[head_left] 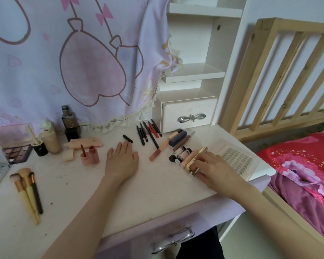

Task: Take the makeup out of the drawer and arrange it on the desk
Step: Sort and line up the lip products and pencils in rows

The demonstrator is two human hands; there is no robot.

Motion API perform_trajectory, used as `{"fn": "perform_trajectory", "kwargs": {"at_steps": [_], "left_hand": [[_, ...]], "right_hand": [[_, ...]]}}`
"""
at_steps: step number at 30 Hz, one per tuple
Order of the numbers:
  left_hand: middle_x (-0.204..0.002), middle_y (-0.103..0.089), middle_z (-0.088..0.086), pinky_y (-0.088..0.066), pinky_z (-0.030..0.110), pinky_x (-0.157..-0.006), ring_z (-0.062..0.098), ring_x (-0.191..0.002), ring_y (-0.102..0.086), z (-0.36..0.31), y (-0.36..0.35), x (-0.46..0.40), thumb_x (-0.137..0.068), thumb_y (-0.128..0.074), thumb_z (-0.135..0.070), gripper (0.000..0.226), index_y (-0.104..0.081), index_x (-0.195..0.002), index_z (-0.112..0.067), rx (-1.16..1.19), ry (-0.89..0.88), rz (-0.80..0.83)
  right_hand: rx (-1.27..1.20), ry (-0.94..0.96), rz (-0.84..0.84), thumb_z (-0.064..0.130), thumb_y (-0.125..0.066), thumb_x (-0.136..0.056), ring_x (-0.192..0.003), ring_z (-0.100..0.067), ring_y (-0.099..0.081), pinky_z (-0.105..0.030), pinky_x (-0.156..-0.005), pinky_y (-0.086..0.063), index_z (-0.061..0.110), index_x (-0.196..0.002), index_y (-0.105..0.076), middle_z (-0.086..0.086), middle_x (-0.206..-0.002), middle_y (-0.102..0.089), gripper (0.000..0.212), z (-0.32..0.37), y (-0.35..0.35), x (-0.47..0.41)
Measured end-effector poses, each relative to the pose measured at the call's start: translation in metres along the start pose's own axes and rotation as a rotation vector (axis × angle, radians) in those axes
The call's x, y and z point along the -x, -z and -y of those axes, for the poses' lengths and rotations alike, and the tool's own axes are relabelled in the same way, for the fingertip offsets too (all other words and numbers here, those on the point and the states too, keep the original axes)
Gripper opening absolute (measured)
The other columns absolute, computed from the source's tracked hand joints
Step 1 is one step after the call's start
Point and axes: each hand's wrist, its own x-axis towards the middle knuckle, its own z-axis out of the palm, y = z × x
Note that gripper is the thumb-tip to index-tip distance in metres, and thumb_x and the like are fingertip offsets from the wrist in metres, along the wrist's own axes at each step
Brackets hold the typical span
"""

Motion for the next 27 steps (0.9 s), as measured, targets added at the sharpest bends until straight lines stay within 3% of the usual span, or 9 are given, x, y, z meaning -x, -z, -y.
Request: {"fn": "perform_trajectory", "kwargs": {"at_steps": [6,11,18,23,27], "left_hand": [[-0.157,-0.01,-0.003,-0.001,0.043,-0.115,0.014,-0.144,-0.004,-0.001,0.002,-0.015,-0.098,-0.014,-0.041,0.056,-0.007,-0.149,-0.018,0.038,-0.03,0.027],[-0.156,-0.009,-0.009,0.002,0.046,-0.115,0.012,-0.144,-0.003,-0.005,-0.001,-0.032,-0.098,-0.011,-0.04,0.054,-0.01,-0.149,-0.022,0.033,-0.067,0.048],[-0.155,-0.017,-0.009,0.003,0.044,-0.114,0.01,-0.143,-0.006,-0.002,-0.003,-0.042,-0.098,-0.011,-0.041,0.051,-0.015,-0.147,-0.024,0.091,-0.083,0.031],[-0.155,-0.017,-0.008,0.004,0.043,-0.114,0.01,-0.143,-0.005,-0.001,-0.004,-0.041,-0.098,-0.011,-0.04,0.052,-0.013,-0.147,-0.024,0.099,-0.078,0.026],[-0.155,-0.016,-0.006,0.004,0.042,-0.115,0.01,-0.143,-0.005,-0.001,-0.005,-0.041,-0.098,-0.012,-0.04,0.052,-0.01,-0.148,-0.023,0.096,-0.071,0.026]], "right_hand": [[0.064,0.039,0.015,0.014,-0.078,-0.071,-0.08,-0.025,-0.062,-0.032,-0.062,-0.045,0.018,-0.082,-0.069,-0.003,-0.089,-0.063,0.016,0.001,-0.001,-0.006],[0.107,0.072,0.012,0.01,-0.086,-0.058,-0.074,-0.019,-0.063,-0.025,-0.058,-0.045,0.022,-0.079,-0.069,0.001,-0.084,-0.063,0.03,-0.001,-0.004,-0.009],[0.161,0.085,0.078,0.001,-0.058,-0.082,-0.101,-0.022,-0.056,-0.033,-0.078,-0.042,0.021,-0.11,-0.059,0.001,-0.111,-0.058,0.035,-0.01,-0.014,-0.007],[0.119,0.115,-0.12,-0.004,-0.078,-0.058,-0.081,-0.019,-0.064,-0.024,-0.067,-0.047,0.02,-0.092,-0.067,0.002,-0.092,-0.065,0.043,-0.01,-0.013,-0.004],[0.106,0.128,-0.243,-0.006,-0.051,-0.069,-0.082,-0.021,-0.058,-0.027,-0.072,-0.035,0.019,-0.101,-0.053,-0.002,-0.094,-0.063,0.041,-0.013,-0.017,-0.003]]}}
